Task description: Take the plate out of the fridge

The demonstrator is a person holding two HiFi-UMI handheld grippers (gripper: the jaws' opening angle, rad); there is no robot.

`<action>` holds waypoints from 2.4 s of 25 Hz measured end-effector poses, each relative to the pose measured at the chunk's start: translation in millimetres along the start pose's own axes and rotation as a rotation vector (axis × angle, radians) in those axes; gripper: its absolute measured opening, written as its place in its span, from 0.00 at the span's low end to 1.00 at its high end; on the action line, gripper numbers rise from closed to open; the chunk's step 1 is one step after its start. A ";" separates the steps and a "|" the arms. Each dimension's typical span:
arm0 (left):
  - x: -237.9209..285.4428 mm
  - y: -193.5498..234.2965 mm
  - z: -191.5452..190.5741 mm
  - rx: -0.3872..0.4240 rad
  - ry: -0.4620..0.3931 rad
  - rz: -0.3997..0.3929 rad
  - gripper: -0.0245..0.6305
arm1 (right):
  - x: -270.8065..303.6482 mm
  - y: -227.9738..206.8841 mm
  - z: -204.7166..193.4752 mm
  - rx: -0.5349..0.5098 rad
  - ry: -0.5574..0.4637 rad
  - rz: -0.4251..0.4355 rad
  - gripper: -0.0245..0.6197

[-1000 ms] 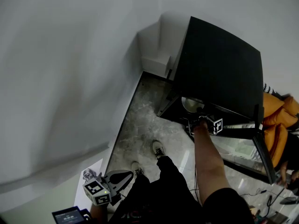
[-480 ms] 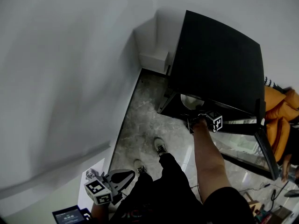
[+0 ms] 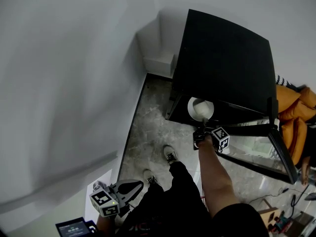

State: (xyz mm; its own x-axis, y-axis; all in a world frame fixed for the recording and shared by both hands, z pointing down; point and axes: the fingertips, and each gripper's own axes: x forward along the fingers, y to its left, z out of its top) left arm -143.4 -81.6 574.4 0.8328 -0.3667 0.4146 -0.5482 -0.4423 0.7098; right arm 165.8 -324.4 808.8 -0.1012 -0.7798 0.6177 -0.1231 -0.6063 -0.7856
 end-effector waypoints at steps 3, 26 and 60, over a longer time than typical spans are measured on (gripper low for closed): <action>-1.7 0.5 -4.3 -0.007 0.010 0.006 0.04 | 1.7 -5.4 -2.3 0.029 -0.015 0.046 0.09; 9.8 -2.7 -19.2 -0.023 0.043 -0.008 0.04 | 7.2 -15.6 -7.8 0.075 0.007 0.145 0.09; -10.7 -73.8 -19.4 0.314 0.033 -0.286 0.04 | -287.8 264.2 -0.6 -0.206 -0.015 0.557 0.08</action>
State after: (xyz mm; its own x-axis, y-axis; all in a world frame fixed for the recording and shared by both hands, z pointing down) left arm -110.3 -29.1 528.6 0.9539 -0.1691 0.2478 -0.2874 -0.7520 0.5933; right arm 161.8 -260.0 423.4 -0.1917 -0.9750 0.1126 -0.2447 -0.0636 -0.9675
